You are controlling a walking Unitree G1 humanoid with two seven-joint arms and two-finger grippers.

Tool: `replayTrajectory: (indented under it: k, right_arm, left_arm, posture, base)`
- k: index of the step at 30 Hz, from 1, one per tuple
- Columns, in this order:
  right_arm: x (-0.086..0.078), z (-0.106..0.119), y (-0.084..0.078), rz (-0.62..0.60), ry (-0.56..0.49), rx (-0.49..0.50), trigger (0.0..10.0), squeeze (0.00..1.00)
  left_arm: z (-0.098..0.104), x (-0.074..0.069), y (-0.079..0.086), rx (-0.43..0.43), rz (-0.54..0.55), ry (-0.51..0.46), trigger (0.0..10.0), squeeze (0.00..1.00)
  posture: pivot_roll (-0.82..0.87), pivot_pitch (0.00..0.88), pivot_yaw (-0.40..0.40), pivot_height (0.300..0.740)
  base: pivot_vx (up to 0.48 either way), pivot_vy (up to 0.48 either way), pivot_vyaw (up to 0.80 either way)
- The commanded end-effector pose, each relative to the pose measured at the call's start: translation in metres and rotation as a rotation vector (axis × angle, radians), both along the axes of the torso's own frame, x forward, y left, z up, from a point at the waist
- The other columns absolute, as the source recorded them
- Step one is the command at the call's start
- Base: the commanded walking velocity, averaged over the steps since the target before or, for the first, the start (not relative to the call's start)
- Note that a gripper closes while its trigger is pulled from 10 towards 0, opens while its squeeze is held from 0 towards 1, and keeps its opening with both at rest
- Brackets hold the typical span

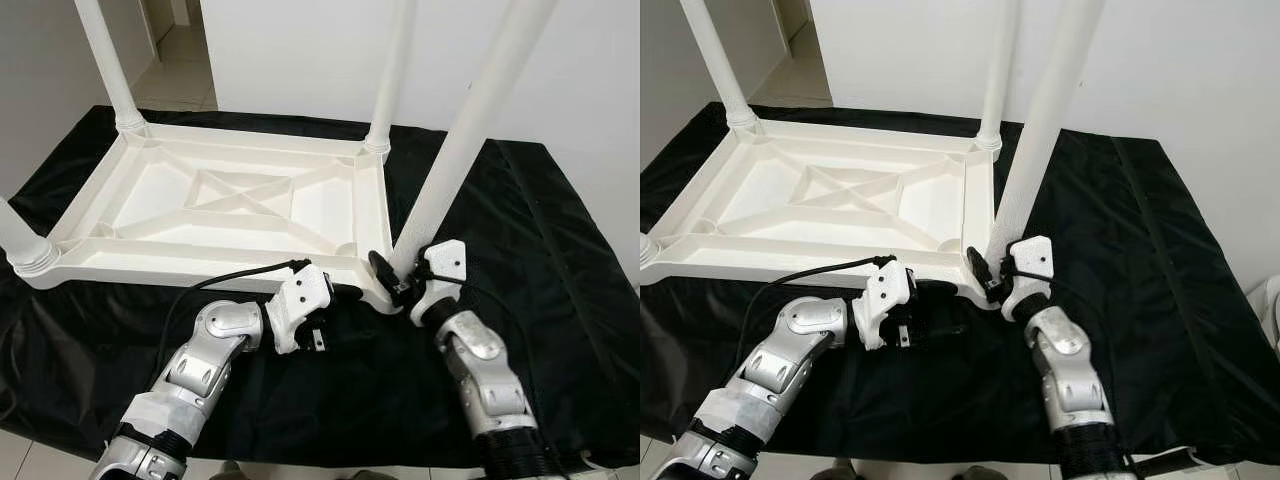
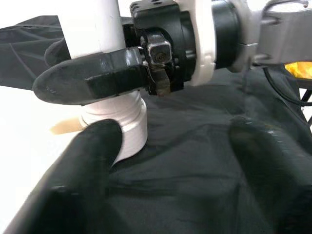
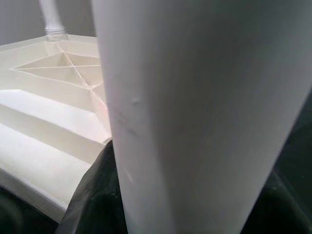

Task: Building children table

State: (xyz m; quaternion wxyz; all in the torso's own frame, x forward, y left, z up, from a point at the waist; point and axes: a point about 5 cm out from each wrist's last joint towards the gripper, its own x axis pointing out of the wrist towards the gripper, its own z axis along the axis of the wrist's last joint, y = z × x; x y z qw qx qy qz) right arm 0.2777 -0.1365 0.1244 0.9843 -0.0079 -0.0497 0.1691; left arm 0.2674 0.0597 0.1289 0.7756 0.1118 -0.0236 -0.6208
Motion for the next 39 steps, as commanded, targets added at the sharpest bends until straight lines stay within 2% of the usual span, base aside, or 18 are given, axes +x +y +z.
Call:
replayTrajectory:
  k: [1,2,6,7,10,11,17,23,24,25,26,27,29,31,32,33,34,39]
  right_arm:
    - [-0.002,0.001,0.0,-0.041,0.001,0.012,10.0,0.0]
    - [-0.008,0.001,0.004,-0.107,-0.013,-0.001,10.0,0.0]
    - [-0.013,0.002,0.008,-0.161,-0.009,0.023,10.0,0.0]
    - [-0.016,0.003,0.008,-0.269,-0.003,0.042,10.0,0.0]
    - [-0.018,0.003,0.008,-0.333,0.001,0.042,10.0,0.0]
    - [-0.023,0.001,0.004,-0.491,0.023,0.051,10.0,0.0]
    - [-0.03,0.0,0.0,-0.593,0.03,0.046,10.0,0.0]
    - [-0.029,-0.003,-0.007,-0.634,0.049,0.041,10.0,0.0]
    - [-0.029,-0.003,-0.003,-0.606,0.053,0.048,10.0,0.76]
    - [-0.029,-0.003,0.0,-0.589,0.055,0.051,10.0,0.76]
    - [-0.029,-0.001,0.005,-0.53,0.047,0.067,10.0,1.0]
    - [-0.03,0.001,0.01,-0.466,0.035,0.085,10.0,1.0]
    - [-0.03,0.001,0.011,-0.456,0.033,0.088,10.0,1.0]
    - [-0.03,0.005,-0.002,-0.451,-0.001,0.065,10.0,1.0]
    - [-0.03,0.005,-0.002,-0.451,-0.001,0.065,10.0,1.0]
    - [-0.031,0.004,-0.011,-0.37,-0.002,0.036,10.0,0.0]
    - [-0.031,0.004,-0.014,-0.305,0.003,0.024,10.0,0.0]
    - [-0.028,0.004,-0.026,-0.184,0.019,-0.009,10.0,0.0]
  left_arm:
    - [-0.001,0.005,0.001,-0.006,0.089,-0.017,10.0,0.75]
    - [0.0,0.005,0.003,-0.006,0.087,-0.017,10.0,0.0]
    - [0.0,0.005,0.004,-0.006,0.085,-0.017,10.0,0.0]
    - [0.0,0.006,0.005,-0.004,0.086,-0.022,10.0,0.0]
    - [0.001,0.007,0.005,-0.004,0.085,-0.022,10.0,0.0]
    - [0.001,0.008,0.006,-0.002,0.085,-0.025,10.0,0.0]
    - [0.002,0.007,0.006,-0.001,0.078,-0.025,10.0,0.0]
    - [0.002,0.007,0.005,-0.002,0.072,-0.024,10.0,0.0]
    - [0.002,0.007,0.005,-0.002,0.071,-0.023,10.0,0.0]
    - [0.002,0.007,0.005,-0.002,0.071,-0.022,10.0,0.0]
    - [0.001,0.007,0.005,-0.002,0.068,-0.021,10.0,0.0]
    - [0.001,0.006,0.004,-0.003,0.065,-0.02,10.0,0.0]
    - [0.001,0.006,0.004,-0.003,0.065,-0.02,10.0,0.0]
    - [0.001,0.006,0.003,-0.001,0.06,-0.019,10.0,0.0]
    - [0.001,0.006,0.003,-0.001,0.06,-0.019,10.0,0.0]
    - [0.001,0.004,0.003,0.0,0.05,-0.017,10.0,0.0]
    - [0.001,0.004,0.003,0.003,0.045,-0.018,10.0,0.0]
    - [0.001,0.004,0.002,0.004,0.038,-0.019,10.0,0.0]
  posture:
    - [-0.01,0.007,-0.041,0.74]
    - [-0.01,0.011,-0.04,0.74]
    - [-0.01,0.012,-0.039,0.74]
    - [-0.01,0.016,-0.039,0.74]
    - [-0.01,0.016,-0.039,0.74]
    - [-0.01,0.015,-0.039,0.74]
    - [-0.02,0.016,-0.033,0.74]
    - [-0.02,0.017,-0.031,0.74]
    - [-0.02,0.015,-0.03,0.74]
    - [-0.02,0.015,-0.03,0.74]
    - [-0.02,0.014,-0.03,0.74]
    - [-0.02,0.014,-0.03,0.74]
    - [-0.02,0.014,-0.03,0.74]
    - [-0.02,0.011,-0.029,0.74]
    - [-0.02,0.011,-0.029,0.74]
    - [-0.03,0.007,-0.029,0.74]
    - [-0.03,0.005,-0.028,0.74]
    - [-0.03,0.0,-0.027,0.74]
  base:
    - [0.0,0.0,0.0]
    - [0.0,0.0,0.0]
    - [0.0,0.0,0.0]
    - [0.0,0.0,0.0]
    - [0.0,0.0,0.0]
    - [0.0,0.0,0.0]
    - [0.0,0.0,0.0]
    - [0.0,0.0,0.0]
    - [0.0,0.0,0.0]
    - [0.0,0.0,0.0]
    - [0.0,0.0,0.0]
    - [0.0,0.0,0.0]
    - [0.0,0.0,0.0]
    - [0.0,0.0,0.0]
    - [0.0,0.0,0.0]
    - [0.0,0.0,0.0]
    - [0.0,0.0,0.0]
    - [0.0,0.0,0.0]
